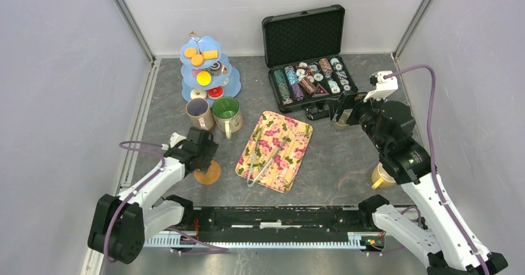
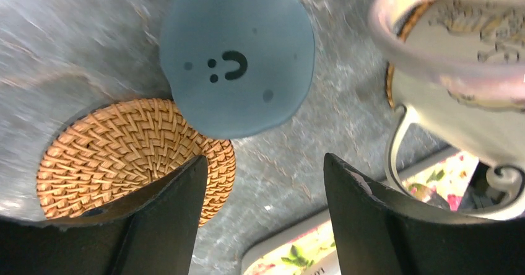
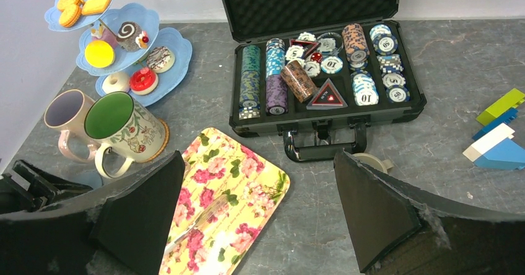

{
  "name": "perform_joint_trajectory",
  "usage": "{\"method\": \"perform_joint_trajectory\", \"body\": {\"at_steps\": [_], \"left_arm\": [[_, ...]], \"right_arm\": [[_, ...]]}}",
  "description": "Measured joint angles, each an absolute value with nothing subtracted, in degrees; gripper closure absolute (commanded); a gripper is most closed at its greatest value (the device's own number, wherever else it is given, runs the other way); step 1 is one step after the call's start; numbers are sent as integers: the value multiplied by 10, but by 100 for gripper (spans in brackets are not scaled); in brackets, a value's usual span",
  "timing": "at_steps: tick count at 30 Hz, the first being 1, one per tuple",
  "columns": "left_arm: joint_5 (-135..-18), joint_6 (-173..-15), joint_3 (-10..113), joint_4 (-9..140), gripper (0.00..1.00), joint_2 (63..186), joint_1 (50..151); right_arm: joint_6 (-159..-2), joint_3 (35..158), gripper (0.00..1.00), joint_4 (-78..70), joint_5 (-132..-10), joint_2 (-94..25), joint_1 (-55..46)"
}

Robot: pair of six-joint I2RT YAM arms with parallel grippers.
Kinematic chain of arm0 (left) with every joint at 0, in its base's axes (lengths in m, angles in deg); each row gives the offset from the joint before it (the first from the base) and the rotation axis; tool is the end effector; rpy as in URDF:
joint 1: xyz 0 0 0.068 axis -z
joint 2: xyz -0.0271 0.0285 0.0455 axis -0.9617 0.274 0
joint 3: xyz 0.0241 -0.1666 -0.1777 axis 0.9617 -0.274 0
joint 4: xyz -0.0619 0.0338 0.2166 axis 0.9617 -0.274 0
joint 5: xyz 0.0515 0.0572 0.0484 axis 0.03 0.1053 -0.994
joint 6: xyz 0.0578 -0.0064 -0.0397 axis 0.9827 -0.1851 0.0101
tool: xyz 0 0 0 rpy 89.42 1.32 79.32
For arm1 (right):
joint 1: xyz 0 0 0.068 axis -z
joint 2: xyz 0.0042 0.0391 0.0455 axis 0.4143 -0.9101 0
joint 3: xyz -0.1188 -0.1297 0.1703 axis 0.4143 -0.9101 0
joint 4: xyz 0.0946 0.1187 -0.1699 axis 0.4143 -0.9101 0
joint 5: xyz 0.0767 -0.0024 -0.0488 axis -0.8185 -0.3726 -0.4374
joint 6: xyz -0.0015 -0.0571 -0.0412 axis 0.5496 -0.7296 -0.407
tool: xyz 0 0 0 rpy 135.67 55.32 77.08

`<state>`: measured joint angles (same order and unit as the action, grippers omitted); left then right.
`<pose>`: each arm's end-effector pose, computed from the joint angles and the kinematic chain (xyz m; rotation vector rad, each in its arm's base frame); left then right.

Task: Serve the afternoon tea
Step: Move the coaster to the center of the board.

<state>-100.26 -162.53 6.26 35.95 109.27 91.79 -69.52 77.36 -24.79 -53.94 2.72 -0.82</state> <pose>0.1702 -0.0381 0.1403 -1.4225 2.1702 -0.2771 0.1579 0.0644 0.3600 0.0035 1.7399 0.4159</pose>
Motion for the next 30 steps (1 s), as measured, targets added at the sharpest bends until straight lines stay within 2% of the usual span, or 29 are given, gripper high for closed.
{"method": "perform_joint_trajectory", "body": {"at_steps": [9,12,16,19,21,28,30], "left_arm": [[-987,-1651,46,410,30,1088,974],[-985,-1641,45,385,44,1061,979],[-1016,-1634,34,347,57,973,979],[-1040,-1633,7,350,70,914,979],[-1041,-1628,-19,385,75,900,974],[-999,-1567,-42,562,90,1046,952],[-993,-1554,-42,611,91,1089,951]], "right_arm": [[-695,765,2,-245,-540,27,-9],[-695,764,2,-245,-540,27,-9],[-697,764,2,-245,-541,25,-9],[-697,764,2,-245,-547,22,-9],[-697,764,2,-245,-553,20,-9],[-696,763,2,-249,-566,12,-9],[-695,763,2,-251,-567,11,-9]]}}
